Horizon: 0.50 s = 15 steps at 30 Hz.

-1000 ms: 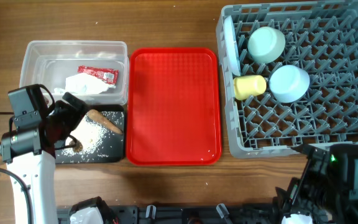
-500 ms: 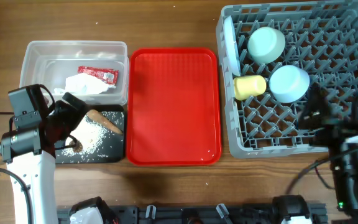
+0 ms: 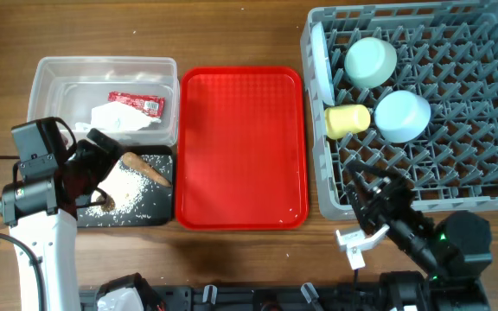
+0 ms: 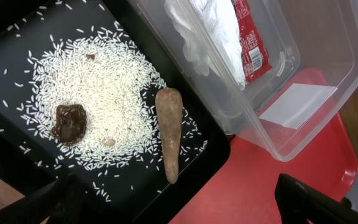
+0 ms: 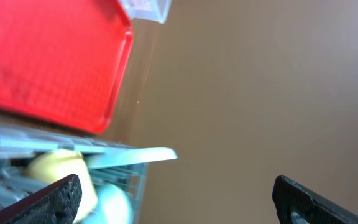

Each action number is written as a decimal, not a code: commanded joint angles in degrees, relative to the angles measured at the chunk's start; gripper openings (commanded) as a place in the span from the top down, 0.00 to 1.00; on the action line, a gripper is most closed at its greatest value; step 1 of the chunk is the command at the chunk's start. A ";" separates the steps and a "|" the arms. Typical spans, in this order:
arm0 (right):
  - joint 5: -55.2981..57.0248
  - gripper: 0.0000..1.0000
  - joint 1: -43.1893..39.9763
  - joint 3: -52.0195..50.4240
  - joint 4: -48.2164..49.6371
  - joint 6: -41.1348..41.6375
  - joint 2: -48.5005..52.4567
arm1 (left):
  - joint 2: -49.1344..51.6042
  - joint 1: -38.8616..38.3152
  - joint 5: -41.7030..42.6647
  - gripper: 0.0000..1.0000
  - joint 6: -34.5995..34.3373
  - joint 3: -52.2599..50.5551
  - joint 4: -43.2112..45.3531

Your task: Sort waste into correct bins and load items into the dishwasher rack

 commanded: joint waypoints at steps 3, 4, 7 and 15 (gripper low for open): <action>-4.79 0.00 -0.28 -2.23 -0.33 -15.98 -2.58 | -0.20 0.26 0.28 0.00 -0.35 0.07 0.15; -4.76 0.00 -0.28 -2.25 -0.90 -15.98 -2.93 | -0.20 0.26 0.28 0.00 -0.35 0.07 0.15; -4.83 0.00 -0.28 -2.86 -1.79 -16.00 -4.42 | -0.20 0.26 0.28 0.00 -0.35 0.07 0.15; -8.61 0.00 -0.28 -9.79 -9.90 -16.04 -9.33 | -0.20 0.26 0.28 0.00 -0.35 0.07 0.15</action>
